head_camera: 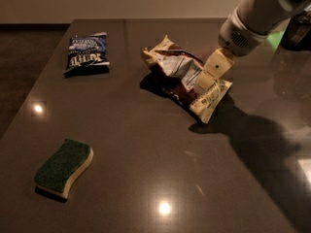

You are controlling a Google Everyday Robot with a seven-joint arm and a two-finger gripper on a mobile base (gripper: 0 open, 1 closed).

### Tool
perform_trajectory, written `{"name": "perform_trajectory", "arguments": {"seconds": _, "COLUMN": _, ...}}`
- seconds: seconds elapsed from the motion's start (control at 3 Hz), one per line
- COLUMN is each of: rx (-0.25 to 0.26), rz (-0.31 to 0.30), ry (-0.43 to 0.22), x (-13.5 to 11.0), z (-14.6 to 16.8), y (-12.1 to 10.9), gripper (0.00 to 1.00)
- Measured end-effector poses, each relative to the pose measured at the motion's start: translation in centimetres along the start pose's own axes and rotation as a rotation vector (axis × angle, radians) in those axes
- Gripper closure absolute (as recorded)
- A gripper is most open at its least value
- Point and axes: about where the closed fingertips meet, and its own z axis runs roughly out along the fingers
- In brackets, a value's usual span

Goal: Pick brown chip bag

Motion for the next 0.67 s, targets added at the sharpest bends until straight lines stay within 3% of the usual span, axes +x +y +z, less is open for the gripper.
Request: {"name": "perform_trajectory", "arguments": {"seconds": 0.67, "rx": 0.008, "rz": 0.020, "ry": -0.048, "x": -1.3, "z": 3.9, "y": -0.7, "gripper": 0.00}}
